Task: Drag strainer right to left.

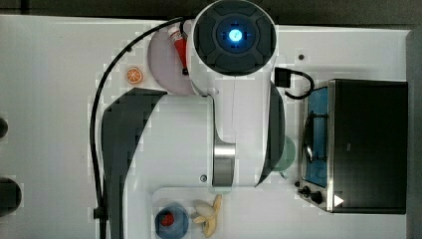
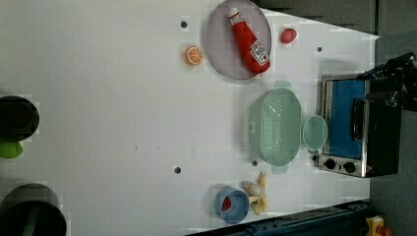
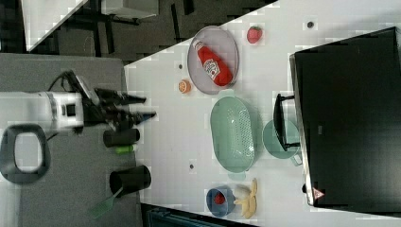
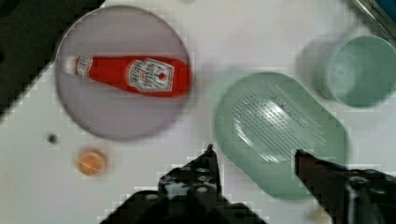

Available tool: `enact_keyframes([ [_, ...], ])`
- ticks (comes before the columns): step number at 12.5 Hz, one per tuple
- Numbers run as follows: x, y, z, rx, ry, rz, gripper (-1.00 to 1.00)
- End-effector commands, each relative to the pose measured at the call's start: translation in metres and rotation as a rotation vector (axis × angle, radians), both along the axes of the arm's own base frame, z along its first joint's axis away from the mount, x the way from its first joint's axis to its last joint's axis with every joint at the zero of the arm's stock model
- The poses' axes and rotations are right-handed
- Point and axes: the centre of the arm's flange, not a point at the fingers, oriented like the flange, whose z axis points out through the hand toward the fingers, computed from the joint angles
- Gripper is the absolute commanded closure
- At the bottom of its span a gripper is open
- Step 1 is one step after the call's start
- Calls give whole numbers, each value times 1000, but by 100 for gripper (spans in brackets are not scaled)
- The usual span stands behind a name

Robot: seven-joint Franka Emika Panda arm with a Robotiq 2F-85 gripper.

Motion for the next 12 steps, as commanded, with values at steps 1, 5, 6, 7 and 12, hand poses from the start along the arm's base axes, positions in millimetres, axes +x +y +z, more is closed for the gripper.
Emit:
enact_keyframes([
  [1, -185, -36, 99, -15, -48, -48, -60],
  [5, -173, -34, 85, -18, -39, -44, -100],
  [6, -165, -34, 74, -20, -30, -42, -100],
  [7, -156, -33, 60, -21, -18, -43, -100],
  [12, -98, -31, -38, -36, 56, -134, -100],
])
